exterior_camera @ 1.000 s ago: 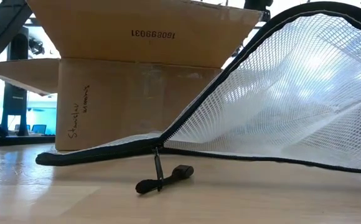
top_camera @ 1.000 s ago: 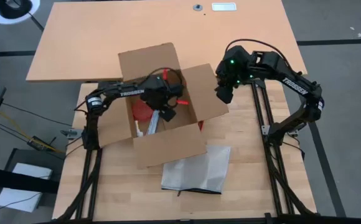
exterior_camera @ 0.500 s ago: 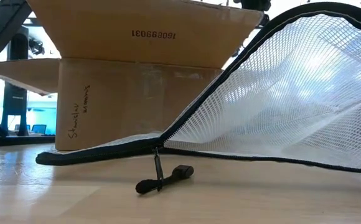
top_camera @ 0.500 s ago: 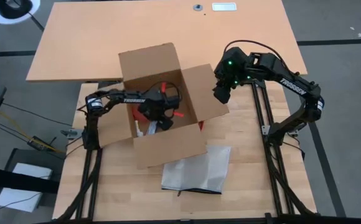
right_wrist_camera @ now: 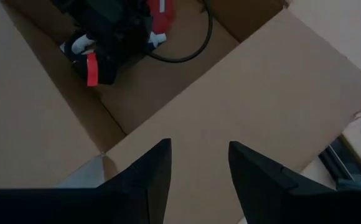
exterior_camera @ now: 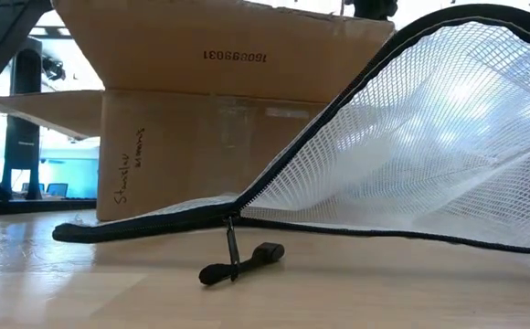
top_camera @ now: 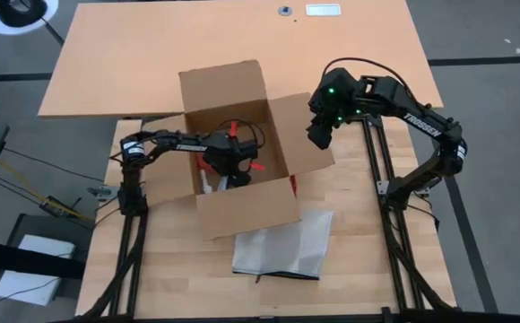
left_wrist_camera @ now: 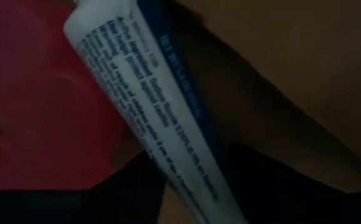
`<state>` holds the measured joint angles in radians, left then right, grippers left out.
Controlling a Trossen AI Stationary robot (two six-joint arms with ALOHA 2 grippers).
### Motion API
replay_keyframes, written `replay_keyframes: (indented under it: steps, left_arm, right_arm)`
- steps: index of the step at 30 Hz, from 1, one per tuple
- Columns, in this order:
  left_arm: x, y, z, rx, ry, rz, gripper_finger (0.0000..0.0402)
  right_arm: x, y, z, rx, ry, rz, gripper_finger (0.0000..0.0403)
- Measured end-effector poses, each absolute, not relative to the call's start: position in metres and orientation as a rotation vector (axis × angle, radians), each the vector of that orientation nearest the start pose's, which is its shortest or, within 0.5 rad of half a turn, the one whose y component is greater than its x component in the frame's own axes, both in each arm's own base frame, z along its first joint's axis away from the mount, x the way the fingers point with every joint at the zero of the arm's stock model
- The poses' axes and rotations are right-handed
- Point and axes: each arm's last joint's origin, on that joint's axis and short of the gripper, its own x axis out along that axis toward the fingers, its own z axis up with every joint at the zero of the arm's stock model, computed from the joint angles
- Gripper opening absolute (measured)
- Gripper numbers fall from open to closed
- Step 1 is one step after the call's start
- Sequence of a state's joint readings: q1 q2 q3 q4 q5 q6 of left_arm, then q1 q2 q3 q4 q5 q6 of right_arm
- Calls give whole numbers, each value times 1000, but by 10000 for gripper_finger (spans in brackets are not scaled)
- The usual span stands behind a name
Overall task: Unpack boxes
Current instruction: Put the toothpaste into the white zip bag
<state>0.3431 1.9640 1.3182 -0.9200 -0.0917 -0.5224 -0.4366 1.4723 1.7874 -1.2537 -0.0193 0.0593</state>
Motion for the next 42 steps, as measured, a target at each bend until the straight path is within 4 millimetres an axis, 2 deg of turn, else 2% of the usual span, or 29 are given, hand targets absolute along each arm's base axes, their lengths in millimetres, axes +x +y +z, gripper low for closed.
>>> replay_keyframes:
  steps: [5,9,16,21,25,29,32,36,42]
  left_arm:
    - [342,125,168,-497,1456,719,112]
    - [354,125,197,-428,1434,666,74]
    - [373,115,266,-337,1342,638,62]
    - [382,92,330,-297,1193,588,61]
    - [385,56,380,-259,1037,491,61]
    - [382,2,417,-194,909,335,61]
    - [378,-44,424,-184,859,209,60]
    - [370,-105,423,-164,848,84,60]
    - [367,-190,410,-75,747,-106,60]
  right_arm:
    - [236,-109,426,261,894,-413,162]
    - [223,-102,440,265,841,-417,161]
    - [186,-73,467,259,716,-374,160]
    - [158,-48,482,284,621,-317,160]
    - [137,-27,491,331,559,-228,157]
    - [124,-11,492,395,535,-150,157]
    - [121,-2,485,435,564,-104,156]
    - [125,9,469,449,635,-61,155]
    - [138,22,443,415,715,-47,153]
